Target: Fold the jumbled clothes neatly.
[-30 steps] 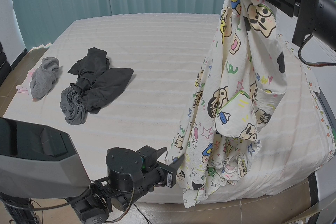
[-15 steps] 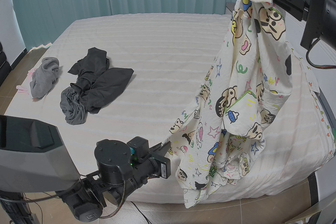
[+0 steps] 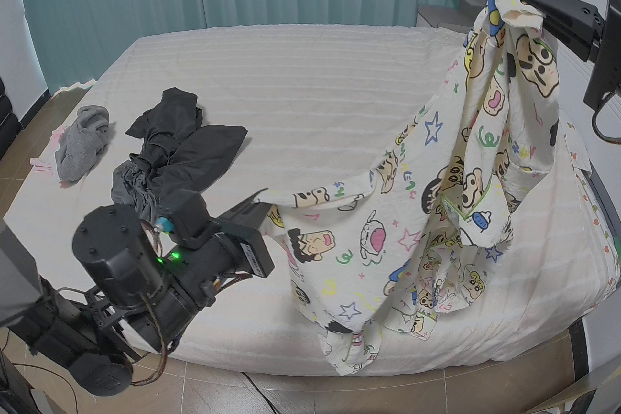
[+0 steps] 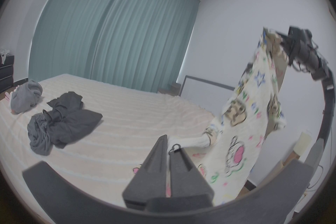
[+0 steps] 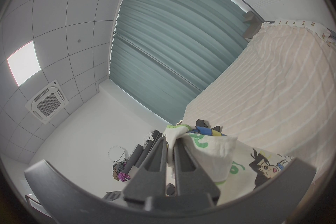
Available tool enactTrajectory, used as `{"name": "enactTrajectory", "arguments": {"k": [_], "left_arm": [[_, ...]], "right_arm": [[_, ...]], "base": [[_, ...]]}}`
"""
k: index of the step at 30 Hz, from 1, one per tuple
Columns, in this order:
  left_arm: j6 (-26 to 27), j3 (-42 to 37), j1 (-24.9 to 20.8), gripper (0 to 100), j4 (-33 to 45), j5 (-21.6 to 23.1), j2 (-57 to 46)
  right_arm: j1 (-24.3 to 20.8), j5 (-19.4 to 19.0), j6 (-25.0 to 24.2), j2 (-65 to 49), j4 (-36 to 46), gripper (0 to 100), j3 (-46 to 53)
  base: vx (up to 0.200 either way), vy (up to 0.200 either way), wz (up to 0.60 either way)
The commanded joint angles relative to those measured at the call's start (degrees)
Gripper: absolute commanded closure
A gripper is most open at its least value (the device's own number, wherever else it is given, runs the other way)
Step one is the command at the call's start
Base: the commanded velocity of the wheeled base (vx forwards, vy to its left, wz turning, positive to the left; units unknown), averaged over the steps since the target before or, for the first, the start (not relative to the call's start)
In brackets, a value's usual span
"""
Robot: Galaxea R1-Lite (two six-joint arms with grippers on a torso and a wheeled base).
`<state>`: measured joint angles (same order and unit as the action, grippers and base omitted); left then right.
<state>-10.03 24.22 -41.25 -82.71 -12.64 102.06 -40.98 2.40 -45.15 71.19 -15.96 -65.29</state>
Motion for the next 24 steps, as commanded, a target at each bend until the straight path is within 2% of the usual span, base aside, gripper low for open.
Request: {"name": "enactTrajectory", "arguments": {"k": [1, 5, 8, 13, 20, 24], "left_arm": [[0.01, -1.63, 0.74, 100, 0.27, -0.1, -9.25], [0.01, -3.3, 0.74, 100, 3.08, -0.19, -15.66], [0.01, -3.04, 0.82, 100, 9.41, -0.45, -24.54], [0.19, -0.58, 0.82, 100, 18.64, -1.07, -33.68], [0.54, 4.25, 0.91, 100, 28.31, -1.95, -41.42], [0.63, 5.13, 0.82, 100, 32.26, -1.86, -42.47]], "right_arm": [[0.47, 0.24, 0.07, -3.69, 0.66, 100, 3.77], [1.79, 0.24, 0.59, -6.33, 0.84, 100, 7.02], [2.93, 0.24, 2.18, -9.58, 1.1, 100, 10.45], [3.19, 0.32, 3.23, -11.95, 3.3, 100, 13.35], [3.28, 0.24, 3.76, -14.06, 3.48, 100, 15.63], [3.28, -0.12, 4.37, -14.24, 3.48, 100, 17.13]], "base": [[0.0, 0.0, 0.0], [0.0, 0.0, 0.0], [0.0, 0.0, 0.0], [0.0, 0.0, 0.0], [0.0, 0.0, 0.0], [0.0, 0.0, 0.0]]}}
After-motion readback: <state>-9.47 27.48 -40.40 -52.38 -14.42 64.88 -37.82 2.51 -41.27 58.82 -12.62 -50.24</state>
